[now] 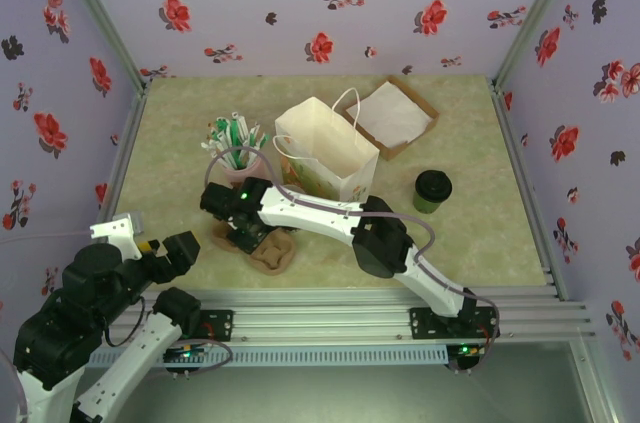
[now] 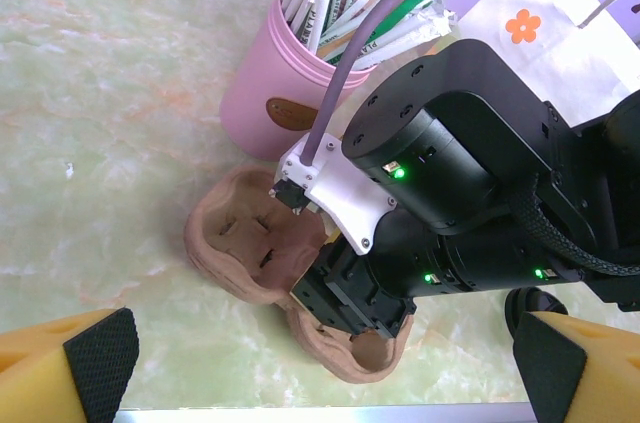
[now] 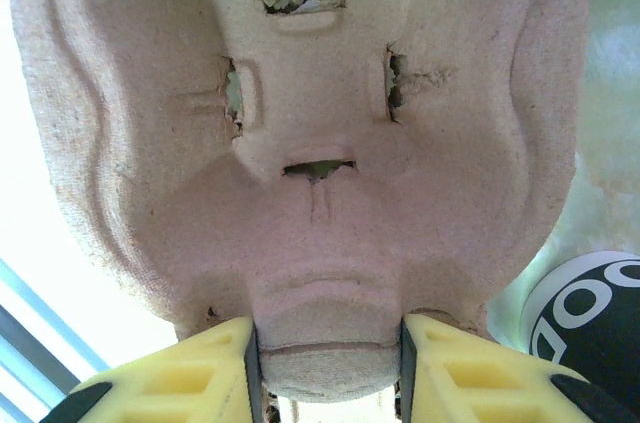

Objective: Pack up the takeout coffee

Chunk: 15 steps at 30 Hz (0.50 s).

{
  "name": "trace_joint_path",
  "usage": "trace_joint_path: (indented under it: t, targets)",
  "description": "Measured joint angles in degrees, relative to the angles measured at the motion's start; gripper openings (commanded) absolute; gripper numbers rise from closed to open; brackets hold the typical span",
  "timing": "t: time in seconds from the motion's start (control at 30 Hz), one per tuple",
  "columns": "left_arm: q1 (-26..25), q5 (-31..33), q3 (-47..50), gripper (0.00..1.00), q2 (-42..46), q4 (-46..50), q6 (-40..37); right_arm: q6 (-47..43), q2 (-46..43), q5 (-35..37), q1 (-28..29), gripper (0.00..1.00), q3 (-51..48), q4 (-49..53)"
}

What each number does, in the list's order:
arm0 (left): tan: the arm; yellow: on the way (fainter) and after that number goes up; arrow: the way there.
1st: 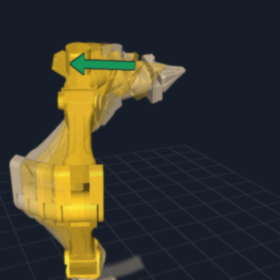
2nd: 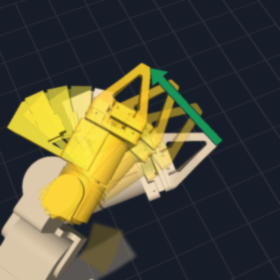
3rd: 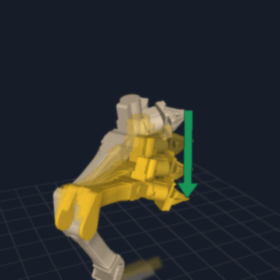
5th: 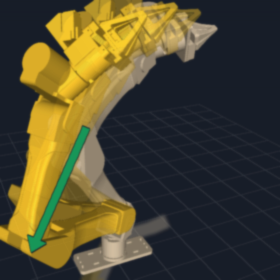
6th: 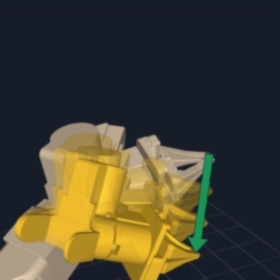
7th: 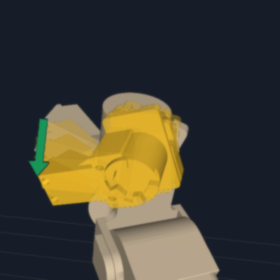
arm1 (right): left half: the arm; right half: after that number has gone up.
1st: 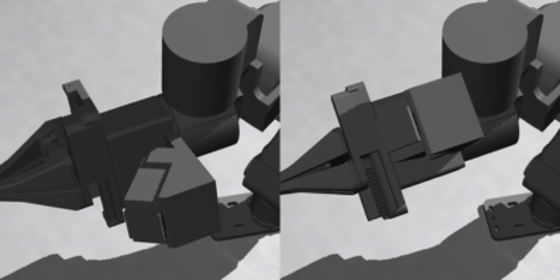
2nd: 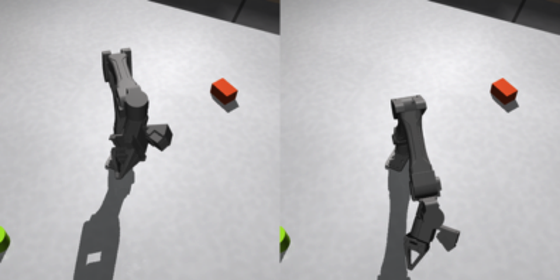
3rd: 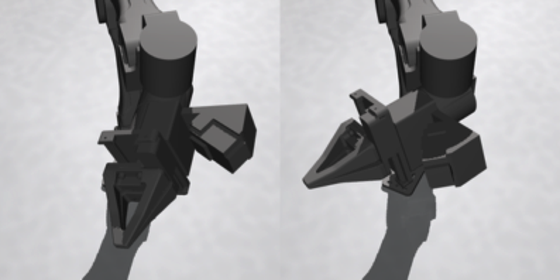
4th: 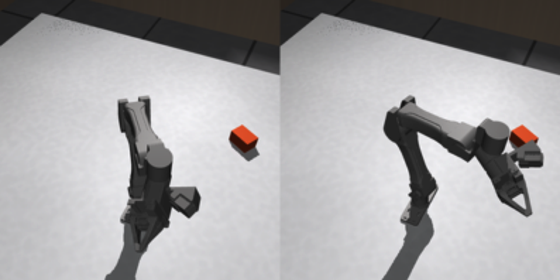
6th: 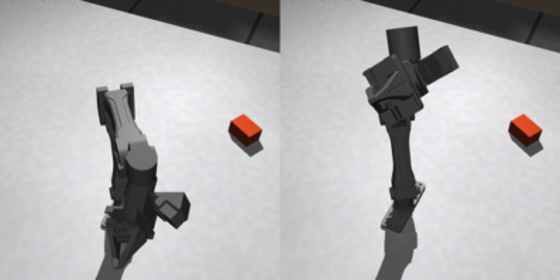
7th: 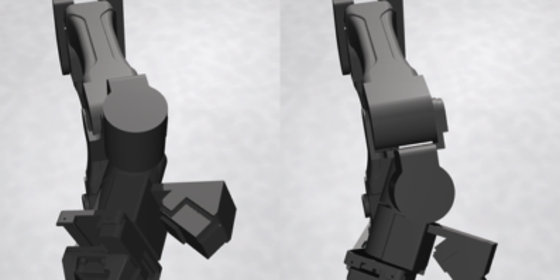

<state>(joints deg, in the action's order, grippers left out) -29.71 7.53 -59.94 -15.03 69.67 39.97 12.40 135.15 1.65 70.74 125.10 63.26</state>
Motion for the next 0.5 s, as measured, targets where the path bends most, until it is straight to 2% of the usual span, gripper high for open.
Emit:
trace_joint_path:
  t: [0.33,0.5]
  targets:
    - [0.0,0.0,0.0,0.99,0.0,0.0,0.0,0.04,0.0,-0.02,0.0,0.36,0.11,0.0]
    - [0.0,0.0,0.0,0.99,0.0,0.02,0.0,0.22,0.0,-0.09,-0.07,0.42,0.11,-0.02]
